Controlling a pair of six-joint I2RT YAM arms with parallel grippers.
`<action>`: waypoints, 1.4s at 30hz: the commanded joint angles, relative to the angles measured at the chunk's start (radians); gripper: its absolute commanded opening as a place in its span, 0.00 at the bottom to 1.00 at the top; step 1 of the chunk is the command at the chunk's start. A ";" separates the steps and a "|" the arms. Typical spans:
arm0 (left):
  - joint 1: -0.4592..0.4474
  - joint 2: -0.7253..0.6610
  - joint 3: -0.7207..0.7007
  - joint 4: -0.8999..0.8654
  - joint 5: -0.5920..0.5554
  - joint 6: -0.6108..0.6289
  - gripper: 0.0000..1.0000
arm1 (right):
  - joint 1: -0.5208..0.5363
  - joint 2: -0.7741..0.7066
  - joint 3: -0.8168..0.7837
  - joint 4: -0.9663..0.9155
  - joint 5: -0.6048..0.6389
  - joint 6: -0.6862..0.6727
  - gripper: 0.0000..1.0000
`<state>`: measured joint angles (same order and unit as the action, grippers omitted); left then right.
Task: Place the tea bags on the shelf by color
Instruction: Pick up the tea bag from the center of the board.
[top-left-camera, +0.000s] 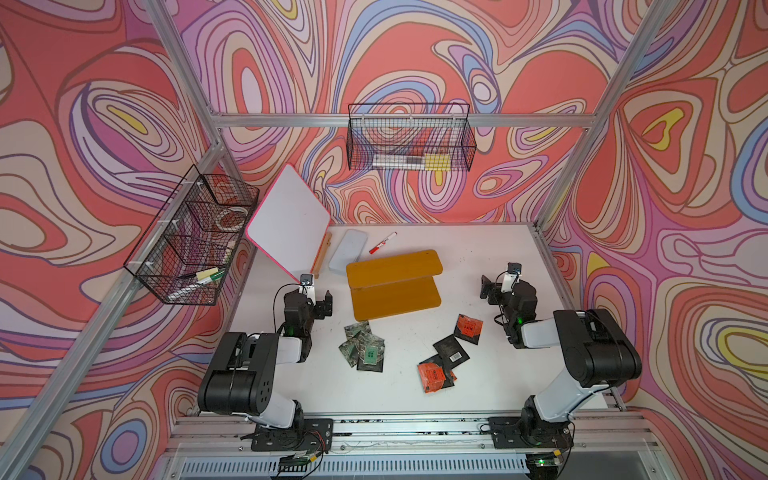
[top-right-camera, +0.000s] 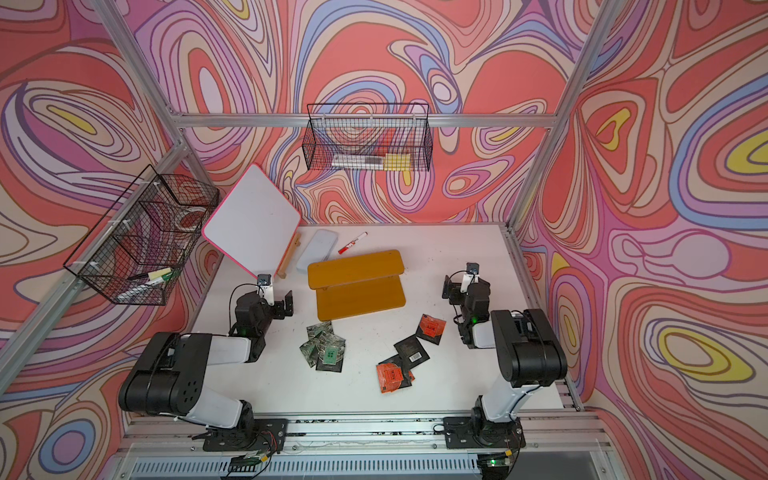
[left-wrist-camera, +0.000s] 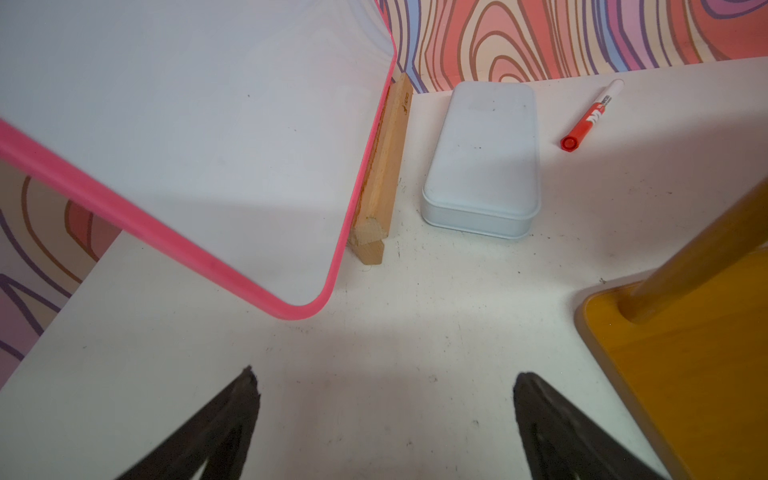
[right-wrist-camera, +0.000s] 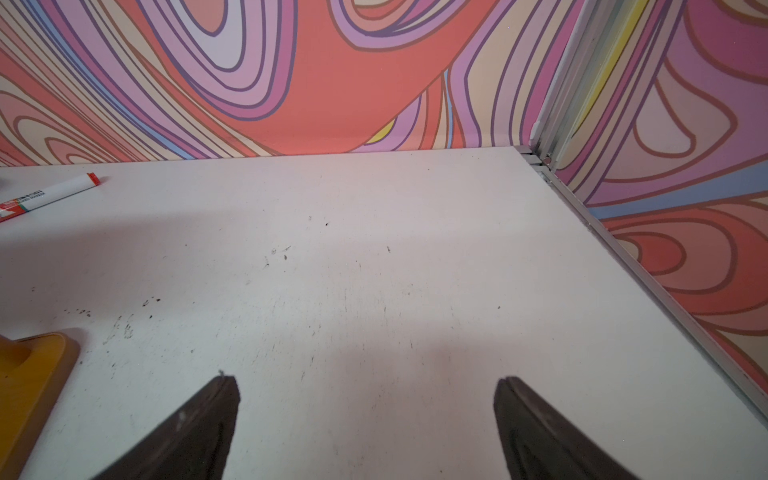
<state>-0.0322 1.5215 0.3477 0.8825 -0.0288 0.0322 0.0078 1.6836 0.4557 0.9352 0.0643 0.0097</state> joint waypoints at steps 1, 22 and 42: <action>-0.003 0.016 0.023 0.015 -0.012 -0.013 0.99 | 0.005 0.014 0.012 0.017 0.011 0.006 0.98; -0.011 -0.133 -0.022 -0.024 -0.082 -0.033 0.99 | 0.006 -0.033 -0.023 0.049 0.039 0.017 0.98; -0.009 -0.809 0.109 -0.930 0.004 -0.537 0.99 | 0.006 -0.598 0.229 -0.965 -0.120 0.273 0.98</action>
<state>-0.0399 0.7387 0.4301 0.1062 -0.1192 -0.4393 0.0078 1.1000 0.6727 0.1917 0.0589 0.2417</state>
